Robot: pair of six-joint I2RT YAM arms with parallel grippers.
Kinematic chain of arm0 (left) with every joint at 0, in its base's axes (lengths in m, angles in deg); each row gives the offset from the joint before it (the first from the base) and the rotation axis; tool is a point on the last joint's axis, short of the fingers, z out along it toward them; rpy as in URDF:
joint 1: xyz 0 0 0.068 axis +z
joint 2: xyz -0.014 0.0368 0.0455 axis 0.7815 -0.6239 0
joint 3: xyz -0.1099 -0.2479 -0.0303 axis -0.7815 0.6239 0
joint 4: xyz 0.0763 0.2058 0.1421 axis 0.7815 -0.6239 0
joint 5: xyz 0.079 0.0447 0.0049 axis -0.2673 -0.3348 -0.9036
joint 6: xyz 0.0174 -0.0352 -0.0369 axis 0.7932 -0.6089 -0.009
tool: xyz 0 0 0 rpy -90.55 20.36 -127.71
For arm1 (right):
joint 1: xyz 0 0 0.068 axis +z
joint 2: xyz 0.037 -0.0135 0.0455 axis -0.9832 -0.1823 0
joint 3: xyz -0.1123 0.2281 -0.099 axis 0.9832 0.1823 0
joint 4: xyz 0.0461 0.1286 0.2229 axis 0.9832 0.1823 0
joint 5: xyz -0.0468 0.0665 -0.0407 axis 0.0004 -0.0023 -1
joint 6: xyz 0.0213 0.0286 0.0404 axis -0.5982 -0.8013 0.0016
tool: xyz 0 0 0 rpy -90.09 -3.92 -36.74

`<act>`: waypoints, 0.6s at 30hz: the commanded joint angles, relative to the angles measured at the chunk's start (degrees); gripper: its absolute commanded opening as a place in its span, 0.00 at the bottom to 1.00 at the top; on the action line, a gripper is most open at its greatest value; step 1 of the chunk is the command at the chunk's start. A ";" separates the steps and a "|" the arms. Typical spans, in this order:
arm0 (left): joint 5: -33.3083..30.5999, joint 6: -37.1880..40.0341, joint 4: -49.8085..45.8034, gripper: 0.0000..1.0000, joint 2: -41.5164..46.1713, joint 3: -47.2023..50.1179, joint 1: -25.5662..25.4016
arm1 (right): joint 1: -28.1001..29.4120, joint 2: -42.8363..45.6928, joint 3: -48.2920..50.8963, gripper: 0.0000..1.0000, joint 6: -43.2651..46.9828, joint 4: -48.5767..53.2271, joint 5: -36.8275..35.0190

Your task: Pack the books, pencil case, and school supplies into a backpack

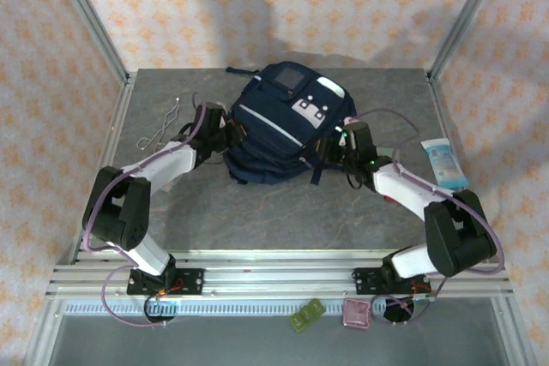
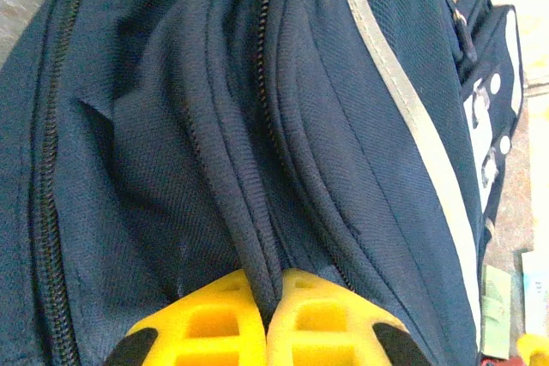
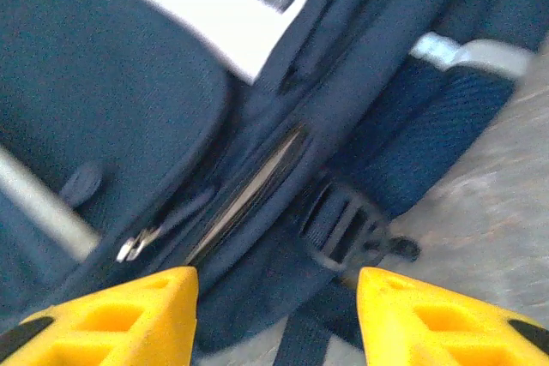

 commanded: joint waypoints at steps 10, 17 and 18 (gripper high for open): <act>-4.34 7.04 -4.85 0.00 -3.55 -8.40 4.01 | 9.16 -8.08 -4.97 0.54 7.80 -2.86 3.89; -2.74 6.07 -3.68 0.00 -4.06 -8.55 4.04 | 11.22 -14.19 -9.69 0.51 9.24 -2.16 0.61; -2.54 5.99 -3.59 0.00 -4.02 -8.53 4.11 | 11.59 -15.00 -10.29 0.50 9.42 -1.75 0.18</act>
